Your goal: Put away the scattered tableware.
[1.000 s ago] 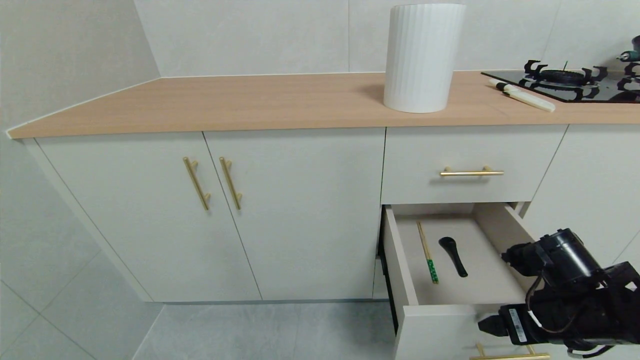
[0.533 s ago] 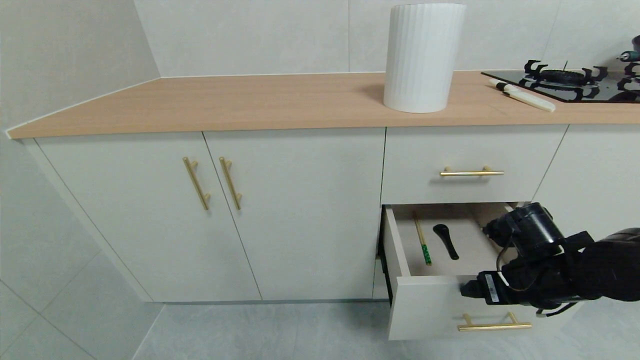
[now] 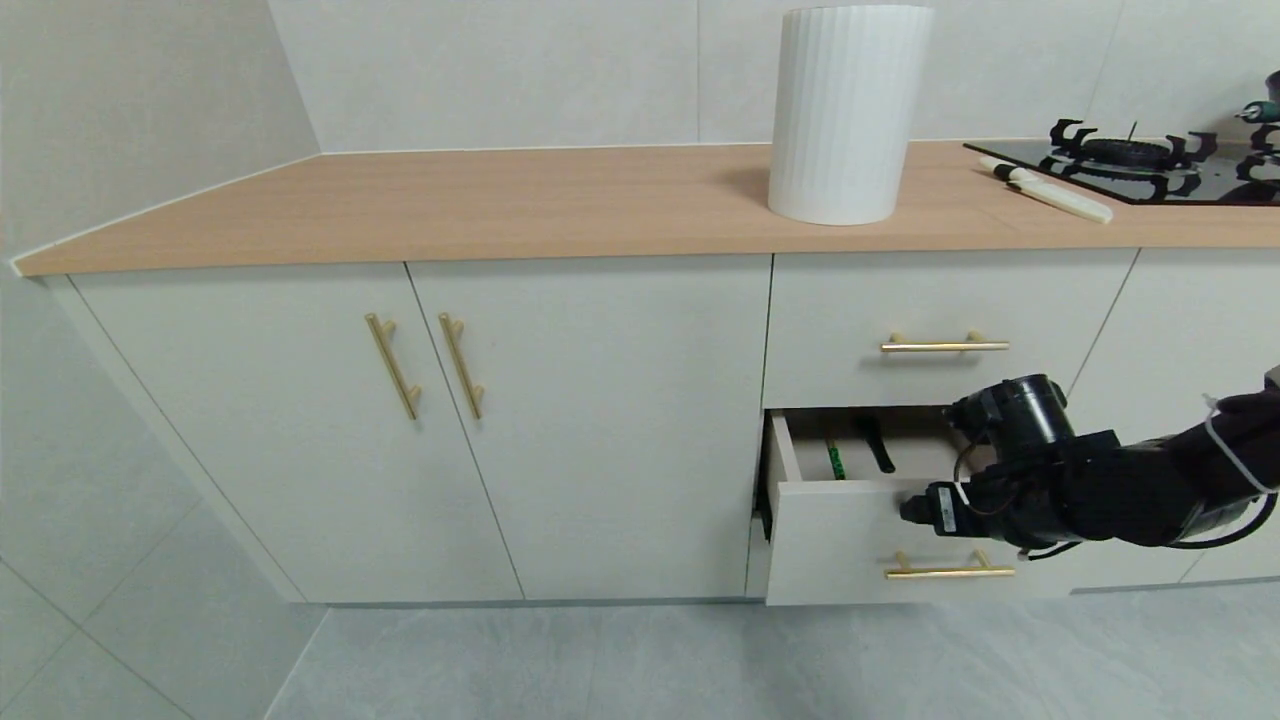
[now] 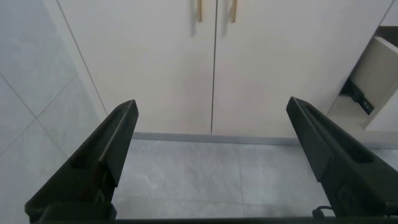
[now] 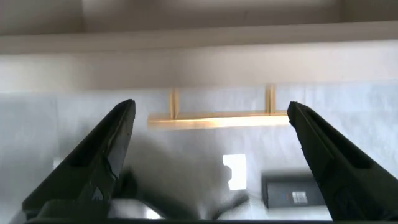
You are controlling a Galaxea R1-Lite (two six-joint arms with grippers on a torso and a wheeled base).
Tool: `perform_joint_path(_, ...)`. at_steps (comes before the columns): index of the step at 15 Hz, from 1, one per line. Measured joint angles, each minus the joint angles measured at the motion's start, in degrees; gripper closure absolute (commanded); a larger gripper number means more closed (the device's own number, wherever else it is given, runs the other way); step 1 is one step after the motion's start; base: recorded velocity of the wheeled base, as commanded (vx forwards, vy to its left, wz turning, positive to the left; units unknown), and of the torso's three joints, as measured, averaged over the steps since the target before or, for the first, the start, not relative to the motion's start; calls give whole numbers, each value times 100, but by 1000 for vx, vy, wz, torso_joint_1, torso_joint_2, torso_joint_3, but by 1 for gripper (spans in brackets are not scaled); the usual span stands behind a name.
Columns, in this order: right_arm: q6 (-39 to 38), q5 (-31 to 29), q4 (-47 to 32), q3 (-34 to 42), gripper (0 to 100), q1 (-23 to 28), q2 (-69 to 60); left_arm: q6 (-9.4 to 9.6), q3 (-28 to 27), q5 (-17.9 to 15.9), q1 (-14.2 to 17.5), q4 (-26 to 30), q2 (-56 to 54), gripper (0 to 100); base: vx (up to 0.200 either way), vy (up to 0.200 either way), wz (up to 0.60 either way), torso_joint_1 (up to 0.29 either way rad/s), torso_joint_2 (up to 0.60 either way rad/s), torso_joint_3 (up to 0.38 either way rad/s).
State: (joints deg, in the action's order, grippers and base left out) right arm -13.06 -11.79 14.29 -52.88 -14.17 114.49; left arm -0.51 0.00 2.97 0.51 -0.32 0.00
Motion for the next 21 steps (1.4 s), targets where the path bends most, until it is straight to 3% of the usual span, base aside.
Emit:
perform_joint_path(8,1,-294,3071,584,0,133,817,0,0,0,1,-1,0,0,0,0,0,0,0,0)
perform_joint_path(12,9,-494,3522,630,0,152,1073,0,0,0,1,0,0,0,0,0,0,0,0,0)
perform_joint_path(16,37,-884,4493,534,0,172,1451,2,0,0,1,0,-2,0,0,0,0,0,0,0)
perform_joint_path(21,94,-1125,4718,283,0,229,1838,0,0,0,0,-1,0,0,0,0,0,0,0,0)
